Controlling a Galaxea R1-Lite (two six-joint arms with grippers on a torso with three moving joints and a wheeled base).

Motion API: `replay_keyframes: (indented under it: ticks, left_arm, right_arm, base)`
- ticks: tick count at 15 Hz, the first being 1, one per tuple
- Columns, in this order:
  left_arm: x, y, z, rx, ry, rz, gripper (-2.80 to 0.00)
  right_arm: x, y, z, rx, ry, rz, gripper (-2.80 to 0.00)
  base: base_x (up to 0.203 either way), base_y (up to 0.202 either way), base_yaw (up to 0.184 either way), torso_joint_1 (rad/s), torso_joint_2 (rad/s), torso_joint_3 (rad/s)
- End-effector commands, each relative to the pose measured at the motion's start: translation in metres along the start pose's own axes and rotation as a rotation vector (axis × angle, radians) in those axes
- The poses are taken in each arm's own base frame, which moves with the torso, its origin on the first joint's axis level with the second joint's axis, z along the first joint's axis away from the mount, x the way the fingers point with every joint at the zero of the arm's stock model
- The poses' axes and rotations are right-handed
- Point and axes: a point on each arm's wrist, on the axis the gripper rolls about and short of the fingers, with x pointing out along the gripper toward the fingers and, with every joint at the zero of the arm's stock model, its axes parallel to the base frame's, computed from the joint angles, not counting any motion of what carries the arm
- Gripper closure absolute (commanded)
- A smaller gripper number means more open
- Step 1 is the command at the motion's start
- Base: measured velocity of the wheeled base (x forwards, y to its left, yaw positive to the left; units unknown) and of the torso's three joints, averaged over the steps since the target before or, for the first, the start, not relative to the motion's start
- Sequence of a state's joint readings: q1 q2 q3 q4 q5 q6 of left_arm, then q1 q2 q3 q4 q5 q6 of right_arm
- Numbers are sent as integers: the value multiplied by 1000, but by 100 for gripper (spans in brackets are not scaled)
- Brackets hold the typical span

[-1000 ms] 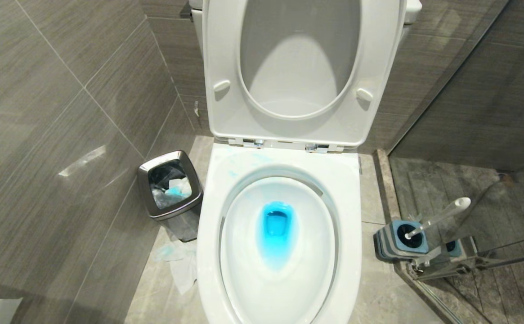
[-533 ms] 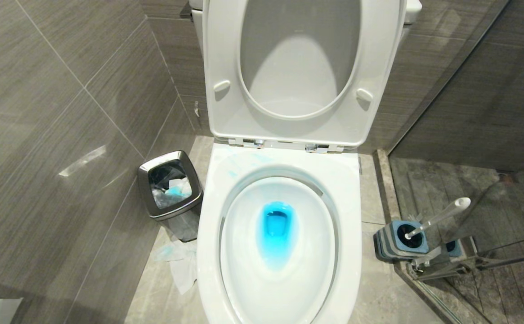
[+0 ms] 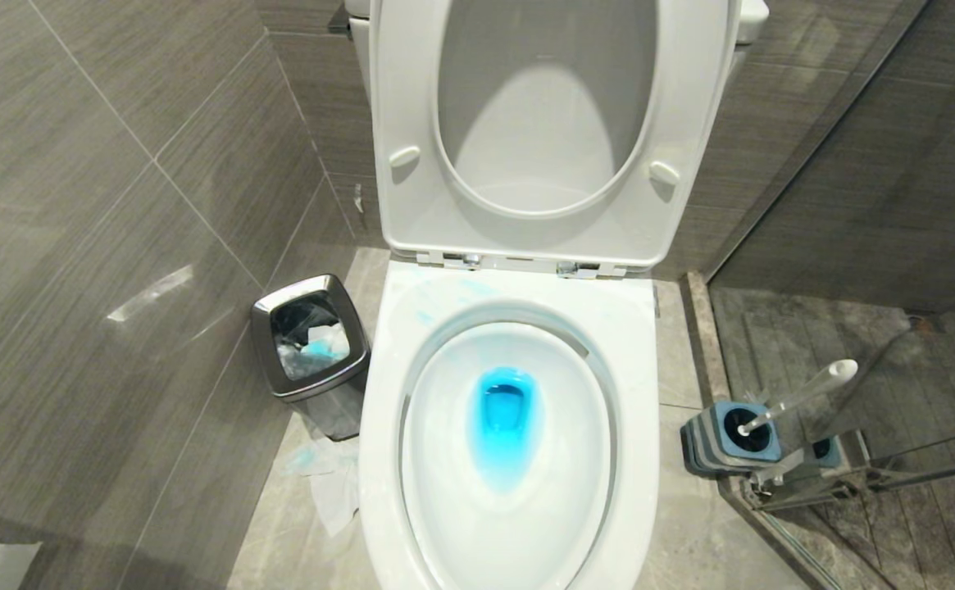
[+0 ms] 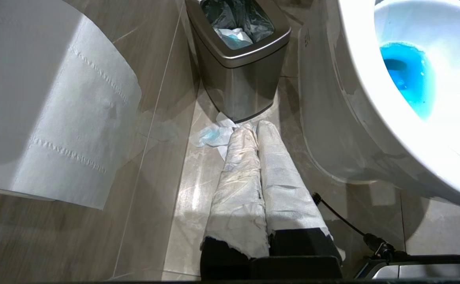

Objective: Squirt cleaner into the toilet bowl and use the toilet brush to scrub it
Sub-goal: Flush the toilet

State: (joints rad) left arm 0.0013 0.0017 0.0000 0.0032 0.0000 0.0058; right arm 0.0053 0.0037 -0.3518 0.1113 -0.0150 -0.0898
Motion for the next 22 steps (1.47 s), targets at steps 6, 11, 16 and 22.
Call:
replay_keyframes:
  ticks: [6, 11, 16, 22]
  left_arm:
    - [0, 0, 0, 0, 0, 0, 0]
    - [0, 0, 0, 0, 0, 0, 0]
    - [0, 0, 0, 0, 0, 0, 0]
    - [0, 0, 0, 0, 0, 0, 0]
  right_arm:
    - [21, 9, -77, 6, 133, 74, 0]
    - [19, 9, -88, 21, 246, 51, 0]
    - [19, 8, -88, 92, 246, 15, 0]
    - [19, 8, -88, 92, 246, 15, 0]
  base:
    - [0, 0, 0, 0, 0, 0]
    - [0, 0, 0, 0, 0, 0]
    - [0, 0, 0, 0, 0, 0]
    - [0, 0, 0, 0, 0, 0]
